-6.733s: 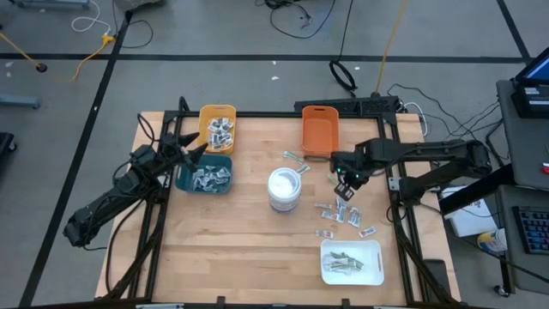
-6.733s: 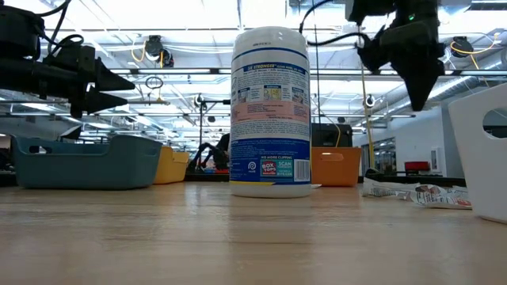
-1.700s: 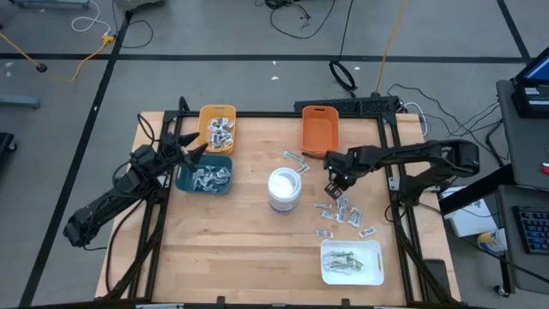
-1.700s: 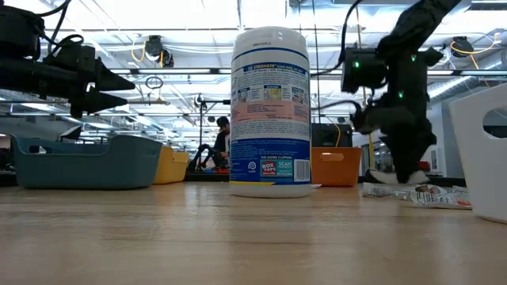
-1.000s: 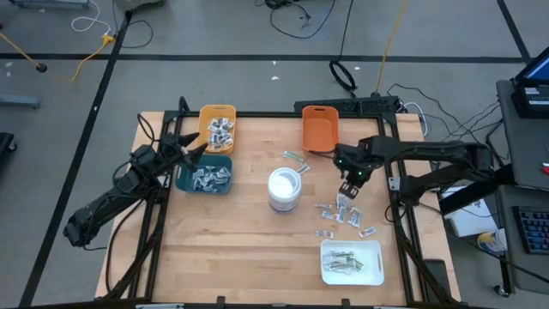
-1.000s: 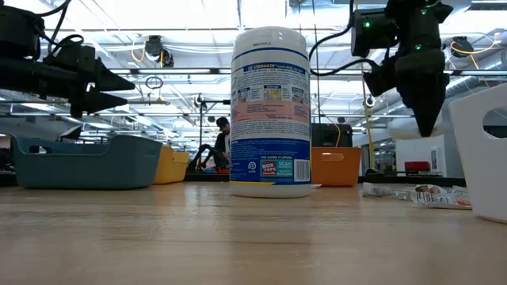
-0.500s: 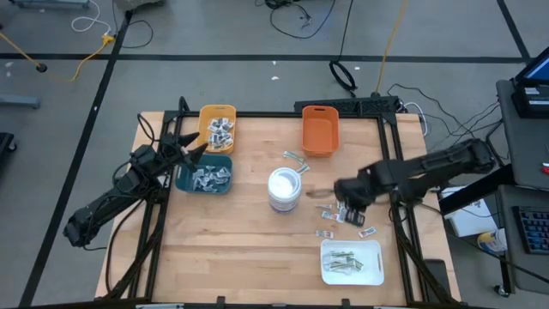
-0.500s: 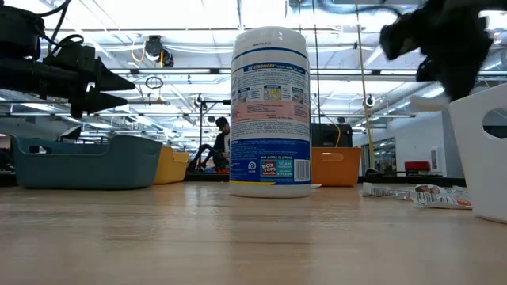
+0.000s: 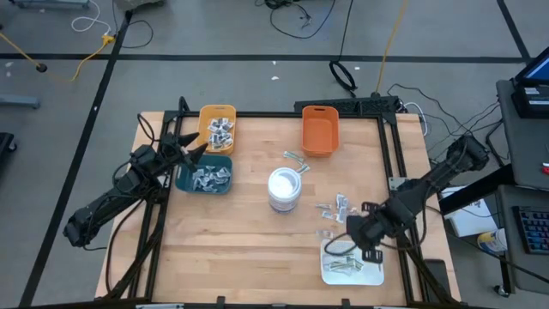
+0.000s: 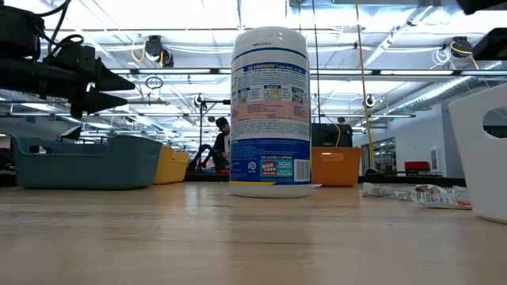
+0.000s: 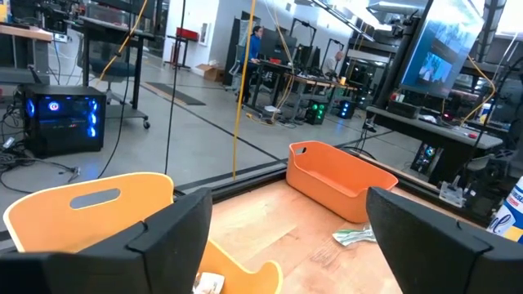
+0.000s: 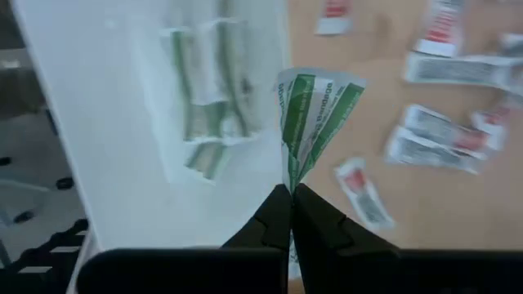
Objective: Pick & Place First Aid Supplies
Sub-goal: Put the green bandage into the white bin
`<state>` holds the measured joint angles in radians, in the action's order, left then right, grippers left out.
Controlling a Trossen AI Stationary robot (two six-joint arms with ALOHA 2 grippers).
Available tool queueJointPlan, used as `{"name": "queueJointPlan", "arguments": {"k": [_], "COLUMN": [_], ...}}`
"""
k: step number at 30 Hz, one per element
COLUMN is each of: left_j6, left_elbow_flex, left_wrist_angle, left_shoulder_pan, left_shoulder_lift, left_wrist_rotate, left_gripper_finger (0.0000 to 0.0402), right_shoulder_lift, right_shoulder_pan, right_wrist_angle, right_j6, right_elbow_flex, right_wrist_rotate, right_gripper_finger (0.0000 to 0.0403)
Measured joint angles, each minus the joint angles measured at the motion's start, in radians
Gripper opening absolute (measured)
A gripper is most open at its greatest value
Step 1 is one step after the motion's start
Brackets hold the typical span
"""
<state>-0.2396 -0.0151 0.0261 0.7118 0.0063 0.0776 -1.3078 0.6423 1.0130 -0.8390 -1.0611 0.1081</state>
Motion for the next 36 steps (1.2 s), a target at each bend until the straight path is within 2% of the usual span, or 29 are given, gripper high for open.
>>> {"name": "queueJointPlan", "arguments": {"k": [12, 18, 22, 26, 30, 36], "left_j6": [0.0, 0.0, 0.0, 0.0, 0.0, 0.0], "left_elbow_flex": [0.0, 0.0, 0.0, 0.0, 0.0, 0.0], "left_wrist_angle": [0.0, 0.0, 0.0, 0.0, 0.0, 0.0], "left_shoulder_pan": [0.0, 0.0, 0.0, 0.0, 0.0, 0.0], "left_shoulder_lift": [0.0, 0.0, 0.0, 0.0, 0.0, 0.0], "left_wrist_rotate": [0.0, 0.0, 0.0, 0.0, 0.0, 0.0], "left_gripper_finger": [0.0318, 0.0311, 0.0317, 0.0325, 0.0331, 0.0322], "right_shoulder_lift": [-0.186, -0.246, -0.251, -0.251, -0.251, -0.237], "right_shoulder_pan": [0.073, 0.076, 0.076, 0.076, 0.076, 0.056], "right_wrist_angle": [-0.208, -0.239, -0.24, -0.245, -0.257, -0.251], "right_j6": [0.021, 0.04, 0.052, 0.079, 0.11, 0.256], "right_elbow_flex": [0.0, 0.0, 0.0, 0.0, 0.0, 0.0], "right_wrist_rotate": [-0.005, -0.001, -0.001, 0.034, 0.048, 0.052], "right_gripper_finger": [0.0, 0.0002, 0.0018, 0.0058, 0.0131, 0.0236]}}
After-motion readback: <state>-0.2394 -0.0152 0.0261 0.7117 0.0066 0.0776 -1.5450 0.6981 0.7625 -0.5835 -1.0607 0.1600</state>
